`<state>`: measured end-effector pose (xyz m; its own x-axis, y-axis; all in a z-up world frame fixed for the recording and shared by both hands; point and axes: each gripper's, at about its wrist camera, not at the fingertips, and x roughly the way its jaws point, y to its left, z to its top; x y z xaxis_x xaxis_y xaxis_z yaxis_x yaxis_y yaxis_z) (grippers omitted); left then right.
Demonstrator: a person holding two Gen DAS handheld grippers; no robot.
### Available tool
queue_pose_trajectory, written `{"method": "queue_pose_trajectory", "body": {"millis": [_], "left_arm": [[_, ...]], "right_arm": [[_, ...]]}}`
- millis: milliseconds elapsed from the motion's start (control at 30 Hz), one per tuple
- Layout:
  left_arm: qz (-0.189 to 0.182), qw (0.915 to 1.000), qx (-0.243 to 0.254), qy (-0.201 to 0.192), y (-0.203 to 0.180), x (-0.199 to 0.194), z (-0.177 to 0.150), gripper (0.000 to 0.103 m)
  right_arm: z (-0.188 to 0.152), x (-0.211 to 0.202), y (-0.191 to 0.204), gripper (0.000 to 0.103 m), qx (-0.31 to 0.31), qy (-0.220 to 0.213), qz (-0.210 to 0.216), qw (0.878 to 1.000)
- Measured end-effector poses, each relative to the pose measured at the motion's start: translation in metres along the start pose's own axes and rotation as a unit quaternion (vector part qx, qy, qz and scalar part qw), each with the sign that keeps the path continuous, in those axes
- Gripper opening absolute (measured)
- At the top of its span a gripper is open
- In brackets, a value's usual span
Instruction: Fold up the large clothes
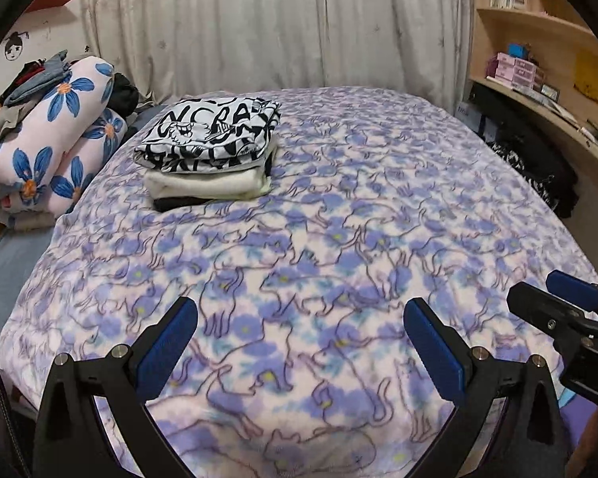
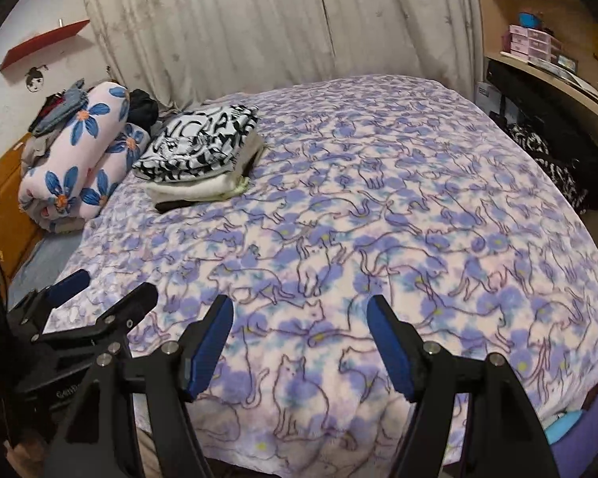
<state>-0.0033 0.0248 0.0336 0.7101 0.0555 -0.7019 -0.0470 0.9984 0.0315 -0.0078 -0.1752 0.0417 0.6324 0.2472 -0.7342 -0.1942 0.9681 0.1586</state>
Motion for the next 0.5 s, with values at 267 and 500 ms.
{"method": "queue_pose_trajectory", "body": {"millis": [267, 500], "left_arm": [[0.019, 0.9996, -0.013, 0.017, 0.007, 0.005, -0.01, 0.102], [0.016, 0.9983, -0.034, 0.045, 0.014, 0.017, -0.01, 0.102]], "right_arm": [[-0.014, 0.012, 0.011, 0.07, -0.006, -0.002, -0.031, 0.999], [-0.013, 0.017, 0.02, 0.07, -0.023, -0.012, -0.043, 0.999]]}}
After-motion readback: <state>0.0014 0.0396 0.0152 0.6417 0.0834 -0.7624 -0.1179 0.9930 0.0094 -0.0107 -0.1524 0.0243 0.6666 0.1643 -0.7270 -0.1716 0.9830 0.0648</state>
